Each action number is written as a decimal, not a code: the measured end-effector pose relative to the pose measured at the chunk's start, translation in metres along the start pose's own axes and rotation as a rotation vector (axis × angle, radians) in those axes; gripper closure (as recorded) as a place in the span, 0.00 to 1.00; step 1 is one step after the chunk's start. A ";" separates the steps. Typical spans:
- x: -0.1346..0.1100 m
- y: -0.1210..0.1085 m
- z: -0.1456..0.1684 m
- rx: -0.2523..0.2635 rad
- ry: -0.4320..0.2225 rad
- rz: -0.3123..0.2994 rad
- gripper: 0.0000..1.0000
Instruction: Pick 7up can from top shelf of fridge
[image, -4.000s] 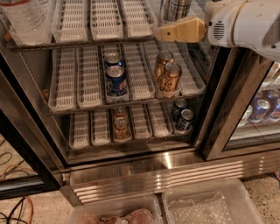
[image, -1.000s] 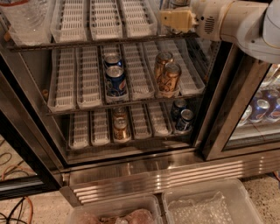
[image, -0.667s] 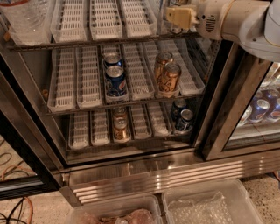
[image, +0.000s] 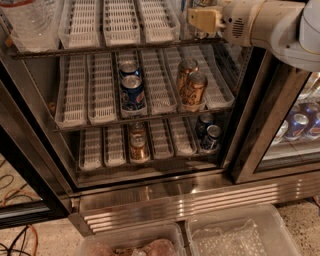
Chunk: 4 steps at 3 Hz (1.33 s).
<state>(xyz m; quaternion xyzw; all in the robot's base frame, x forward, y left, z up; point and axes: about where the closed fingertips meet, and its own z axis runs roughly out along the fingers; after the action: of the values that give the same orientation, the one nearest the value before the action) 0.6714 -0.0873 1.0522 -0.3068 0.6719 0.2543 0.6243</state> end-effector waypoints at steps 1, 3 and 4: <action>-0.004 0.000 0.000 0.000 0.000 0.000 1.00; -0.029 0.021 0.005 -0.048 -0.011 -0.074 1.00; -0.045 0.034 -0.010 -0.081 -0.016 -0.128 1.00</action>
Offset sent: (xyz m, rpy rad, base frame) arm -0.0089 0.0192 0.0158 -0.0491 -0.0327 0.0460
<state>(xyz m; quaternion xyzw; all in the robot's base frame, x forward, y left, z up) 0.6412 -0.0666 1.0965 -0.3723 0.6350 0.2432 0.6318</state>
